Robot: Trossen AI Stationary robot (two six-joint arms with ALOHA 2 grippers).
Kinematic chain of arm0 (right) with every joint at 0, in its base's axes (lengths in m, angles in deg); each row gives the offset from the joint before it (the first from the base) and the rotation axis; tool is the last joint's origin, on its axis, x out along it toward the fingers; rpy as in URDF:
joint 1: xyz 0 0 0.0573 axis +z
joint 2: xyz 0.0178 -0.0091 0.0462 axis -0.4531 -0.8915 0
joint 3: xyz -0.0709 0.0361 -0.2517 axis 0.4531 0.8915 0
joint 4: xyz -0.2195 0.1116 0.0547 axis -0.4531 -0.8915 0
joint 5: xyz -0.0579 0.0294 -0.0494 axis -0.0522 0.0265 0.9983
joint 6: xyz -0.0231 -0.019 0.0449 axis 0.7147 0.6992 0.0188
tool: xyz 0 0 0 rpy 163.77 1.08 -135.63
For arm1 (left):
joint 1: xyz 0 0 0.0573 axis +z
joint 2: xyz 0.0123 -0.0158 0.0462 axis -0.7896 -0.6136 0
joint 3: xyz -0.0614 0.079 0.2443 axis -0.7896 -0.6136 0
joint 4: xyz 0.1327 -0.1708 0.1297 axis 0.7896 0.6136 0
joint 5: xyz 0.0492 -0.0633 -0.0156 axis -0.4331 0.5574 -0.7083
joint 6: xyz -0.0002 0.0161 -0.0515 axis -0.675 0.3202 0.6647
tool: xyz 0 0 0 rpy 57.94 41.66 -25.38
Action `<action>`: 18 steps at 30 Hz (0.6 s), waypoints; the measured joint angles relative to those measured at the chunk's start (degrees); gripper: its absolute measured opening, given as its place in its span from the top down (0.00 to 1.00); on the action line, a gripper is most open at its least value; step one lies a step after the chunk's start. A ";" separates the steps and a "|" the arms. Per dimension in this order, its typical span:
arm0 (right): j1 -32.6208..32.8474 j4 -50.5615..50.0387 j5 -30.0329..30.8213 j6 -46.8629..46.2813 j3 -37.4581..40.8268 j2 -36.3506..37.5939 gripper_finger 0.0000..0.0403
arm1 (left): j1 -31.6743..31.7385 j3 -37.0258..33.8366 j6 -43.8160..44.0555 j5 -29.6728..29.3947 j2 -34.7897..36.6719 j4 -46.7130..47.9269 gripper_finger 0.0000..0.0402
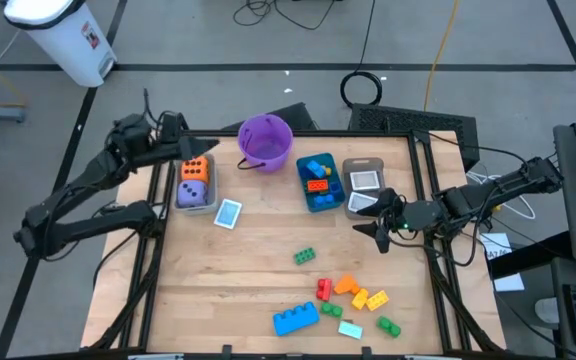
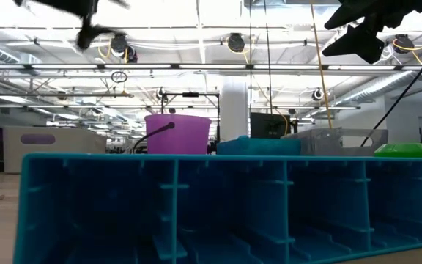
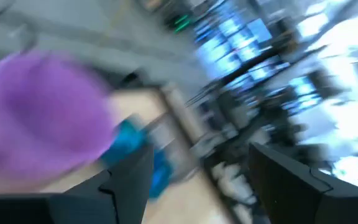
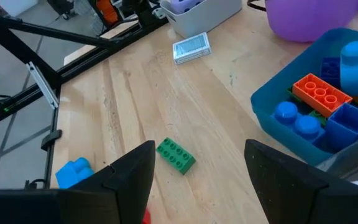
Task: Pick & Place Toys
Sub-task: Put the green game piece into the blue bin
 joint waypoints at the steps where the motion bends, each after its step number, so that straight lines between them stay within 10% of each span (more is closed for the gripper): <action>1: 0.00 0.00 -0.02 0.08 0.00 0.00 0.40 | -1.87 0.00 0.00 -1.26 -0.39 -4.35 0.34; 18: 0.02 0.00 -0.04 0.04 0.00 0.02 0.40 | -33.50 0.00 -5.09 -19.53 -20.04 -47.88 0.34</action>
